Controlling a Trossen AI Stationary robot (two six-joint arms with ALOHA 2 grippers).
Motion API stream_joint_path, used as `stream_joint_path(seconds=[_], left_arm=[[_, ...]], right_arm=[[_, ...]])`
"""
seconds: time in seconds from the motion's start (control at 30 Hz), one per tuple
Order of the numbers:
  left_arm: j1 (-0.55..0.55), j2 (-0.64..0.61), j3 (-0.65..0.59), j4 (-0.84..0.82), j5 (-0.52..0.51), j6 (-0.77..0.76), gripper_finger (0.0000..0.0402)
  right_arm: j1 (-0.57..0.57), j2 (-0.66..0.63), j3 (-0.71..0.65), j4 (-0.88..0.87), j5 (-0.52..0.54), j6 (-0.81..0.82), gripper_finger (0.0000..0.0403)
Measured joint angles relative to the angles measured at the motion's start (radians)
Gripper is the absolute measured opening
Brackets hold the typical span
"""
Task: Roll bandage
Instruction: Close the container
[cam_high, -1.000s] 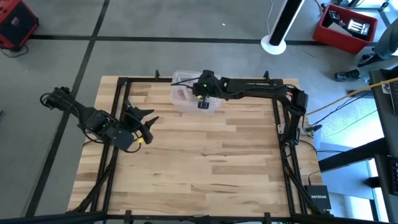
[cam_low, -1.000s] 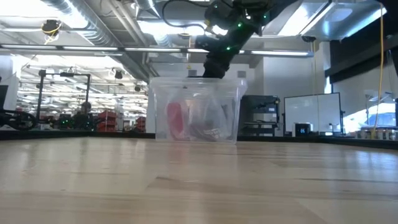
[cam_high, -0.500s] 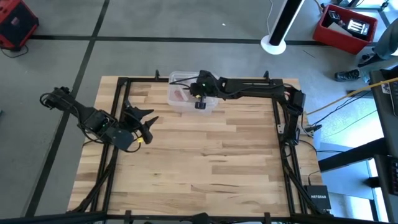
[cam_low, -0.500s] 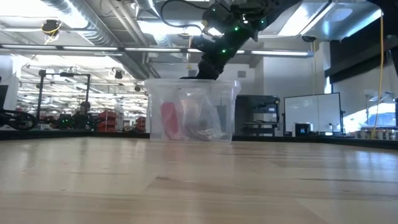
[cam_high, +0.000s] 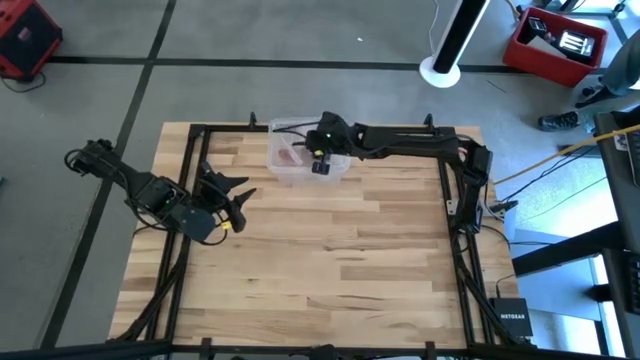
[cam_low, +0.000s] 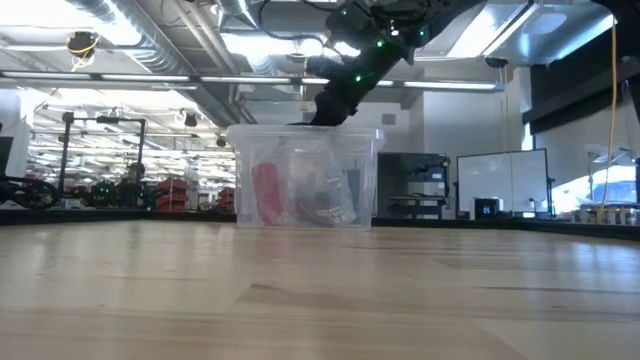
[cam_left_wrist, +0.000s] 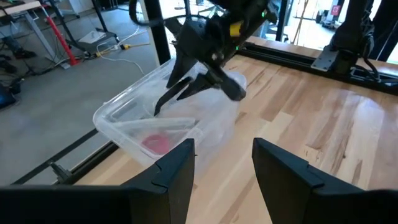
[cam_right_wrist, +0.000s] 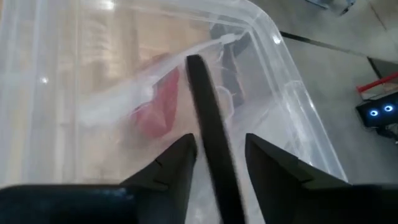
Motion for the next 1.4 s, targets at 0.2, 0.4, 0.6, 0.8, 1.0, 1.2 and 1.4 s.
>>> stream_joint_path(seconds=[0.2,0.4,0.6,0.8,1.0,1.2,1.4], left_arm=[[0.000,0.000,0.000,-0.001,0.000,0.000,0.0155],[0.000,0.000,0.000,-0.007,0.006,0.000,0.0155],[0.000,0.000,0.000,-0.007,0.008,0.021,0.0155],[0.000,0.005,0.001,-0.007,0.010,0.030,0.0155],[0.001,0.019,0.001,-0.004,0.019,0.046,0.0155],[0.001,0.020,0.001,-0.005,0.019,0.045,0.0155],[0.001,0.020,0.001,-0.002,0.019,0.044,0.0155]], right_arm=[[-0.004,-0.054,0.040,-0.007,0.004,0.025,0.0177],[-0.059,-0.058,0.055,0.001,-0.010,0.059,0.0178],[-0.158,-0.034,0.021,0.018,-0.048,0.187,0.0177],[-0.208,0.028,-0.026,0.061,-0.138,0.267,0.0177],[-0.204,0.039,-0.031,0.052,-0.140,0.265,0.0177],[-0.202,-0.003,0.015,0.001,-0.150,0.264,0.0177],[-0.173,-0.010,0.052,0.116,-0.183,0.311,0.0177]])
